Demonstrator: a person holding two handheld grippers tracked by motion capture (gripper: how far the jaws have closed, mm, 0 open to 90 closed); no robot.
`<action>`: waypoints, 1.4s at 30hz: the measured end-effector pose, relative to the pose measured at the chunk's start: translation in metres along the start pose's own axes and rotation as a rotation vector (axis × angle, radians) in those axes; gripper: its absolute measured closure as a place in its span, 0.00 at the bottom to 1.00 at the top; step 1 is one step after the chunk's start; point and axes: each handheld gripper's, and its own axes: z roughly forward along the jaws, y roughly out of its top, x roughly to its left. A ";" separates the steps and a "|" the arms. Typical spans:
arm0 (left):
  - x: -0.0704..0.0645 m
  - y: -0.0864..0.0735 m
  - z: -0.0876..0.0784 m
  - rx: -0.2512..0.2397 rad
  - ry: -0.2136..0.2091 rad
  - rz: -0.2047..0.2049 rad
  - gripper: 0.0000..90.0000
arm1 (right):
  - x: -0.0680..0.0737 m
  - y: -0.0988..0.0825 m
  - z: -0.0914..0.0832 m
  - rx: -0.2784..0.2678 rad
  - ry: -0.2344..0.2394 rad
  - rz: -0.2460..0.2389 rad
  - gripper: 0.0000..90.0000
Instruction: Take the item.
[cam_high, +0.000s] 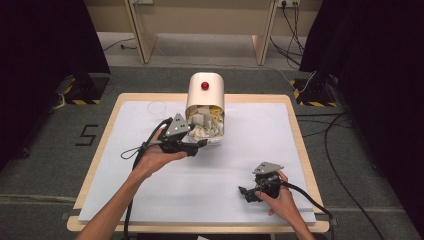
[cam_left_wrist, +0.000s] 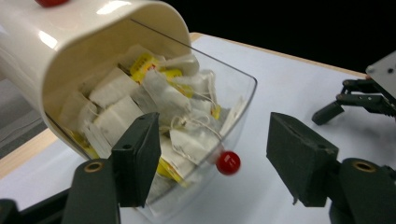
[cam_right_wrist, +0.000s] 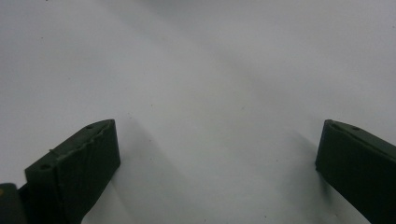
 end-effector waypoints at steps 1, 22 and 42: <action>0.002 0.003 0.001 -0.001 0.008 0.000 0.40 | 0.000 0.000 0.000 0.000 0.000 -0.002 0.00; -0.005 -0.010 0.010 0.086 -0.039 -0.031 0.47 | 0.000 0.000 0.000 0.000 0.000 -0.002 0.00; -0.018 -0.012 -0.002 0.058 -0.034 -0.025 0.47 | 0.000 0.000 0.000 0.000 0.000 -0.002 0.00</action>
